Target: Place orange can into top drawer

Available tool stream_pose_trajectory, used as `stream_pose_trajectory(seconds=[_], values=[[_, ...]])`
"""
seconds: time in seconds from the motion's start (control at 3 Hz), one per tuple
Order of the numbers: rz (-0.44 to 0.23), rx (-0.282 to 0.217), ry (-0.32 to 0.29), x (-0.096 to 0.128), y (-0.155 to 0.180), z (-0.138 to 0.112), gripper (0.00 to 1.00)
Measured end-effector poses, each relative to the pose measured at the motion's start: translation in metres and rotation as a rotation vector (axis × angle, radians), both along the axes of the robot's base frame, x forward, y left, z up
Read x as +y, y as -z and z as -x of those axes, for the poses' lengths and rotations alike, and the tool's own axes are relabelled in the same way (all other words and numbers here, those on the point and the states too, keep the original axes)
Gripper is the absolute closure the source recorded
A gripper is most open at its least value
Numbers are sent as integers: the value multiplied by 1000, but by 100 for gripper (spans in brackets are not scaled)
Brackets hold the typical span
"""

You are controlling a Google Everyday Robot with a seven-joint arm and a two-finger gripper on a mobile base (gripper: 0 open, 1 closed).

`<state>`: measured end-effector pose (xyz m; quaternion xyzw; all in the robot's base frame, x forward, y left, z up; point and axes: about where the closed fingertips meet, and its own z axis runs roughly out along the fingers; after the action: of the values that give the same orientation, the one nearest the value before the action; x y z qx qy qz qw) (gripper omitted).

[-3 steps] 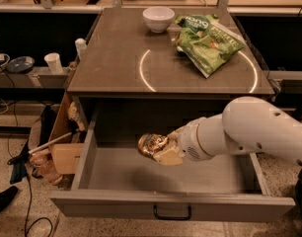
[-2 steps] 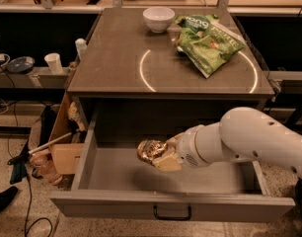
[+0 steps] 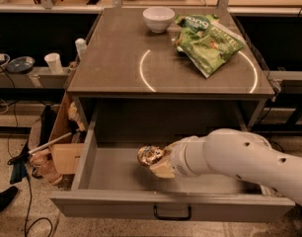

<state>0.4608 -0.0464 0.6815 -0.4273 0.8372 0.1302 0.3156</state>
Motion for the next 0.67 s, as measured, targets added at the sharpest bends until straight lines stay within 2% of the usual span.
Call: stream_pose_trajectory(seconds=[0.33, 0.67], values=[[68, -38, 43, -7, 11, 0, 100], [69, -21, 62, -4, 16, 2, 82]])
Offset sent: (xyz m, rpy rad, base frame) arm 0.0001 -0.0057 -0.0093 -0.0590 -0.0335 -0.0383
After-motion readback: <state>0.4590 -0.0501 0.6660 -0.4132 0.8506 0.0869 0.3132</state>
